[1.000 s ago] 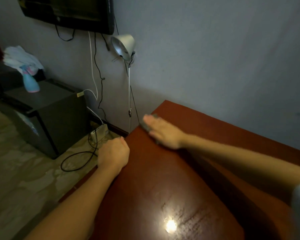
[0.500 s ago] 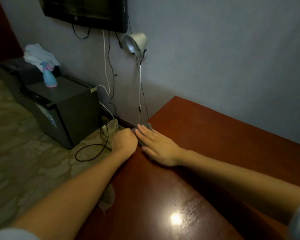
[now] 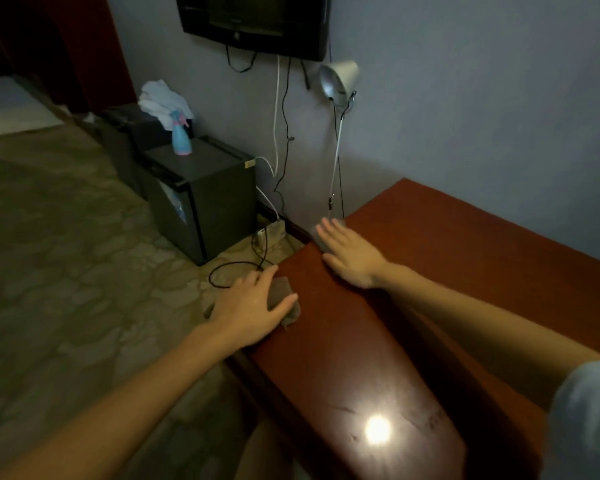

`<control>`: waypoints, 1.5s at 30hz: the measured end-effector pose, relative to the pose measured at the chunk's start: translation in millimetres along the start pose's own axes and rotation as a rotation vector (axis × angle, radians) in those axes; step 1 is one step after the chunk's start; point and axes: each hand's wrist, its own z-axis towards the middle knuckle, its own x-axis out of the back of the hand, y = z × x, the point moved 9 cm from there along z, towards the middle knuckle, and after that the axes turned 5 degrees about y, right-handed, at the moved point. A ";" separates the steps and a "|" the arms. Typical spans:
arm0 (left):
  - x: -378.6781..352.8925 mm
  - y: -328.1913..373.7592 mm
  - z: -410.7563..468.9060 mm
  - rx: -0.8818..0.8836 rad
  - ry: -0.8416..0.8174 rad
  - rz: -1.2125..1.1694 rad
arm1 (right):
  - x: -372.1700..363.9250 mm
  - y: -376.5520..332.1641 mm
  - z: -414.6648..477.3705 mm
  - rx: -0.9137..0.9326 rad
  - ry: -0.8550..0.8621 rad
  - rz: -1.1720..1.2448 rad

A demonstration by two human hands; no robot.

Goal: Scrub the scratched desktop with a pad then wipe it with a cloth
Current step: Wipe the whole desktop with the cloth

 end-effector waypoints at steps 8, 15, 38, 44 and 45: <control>32.7 -30.1 -29.0 -0.114 0.172 0.136 | 5.1 -34.3 -17.3 0.191 0.013 0.077; 61.8 -101.8 -49.1 0.009 0.277 0.048 | -3.0 -4.4 -9.6 -0.076 -0.029 -0.002; 81.3 -59.7 -45.5 -0.020 0.391 -0.041 | -2.6 -179.7 -73.2 0.416 0.039 0.172; 74.4 -40.1 -39.3 -0.024 0.390 -0.054 | 6.7 -156.7 -102.4 0.471 0.050 0.233; 73.0 -43.6 -39.9 -0.005 0.379 -0.058 | 8.1 -130.6 -93.4 0.390 0.063 0.220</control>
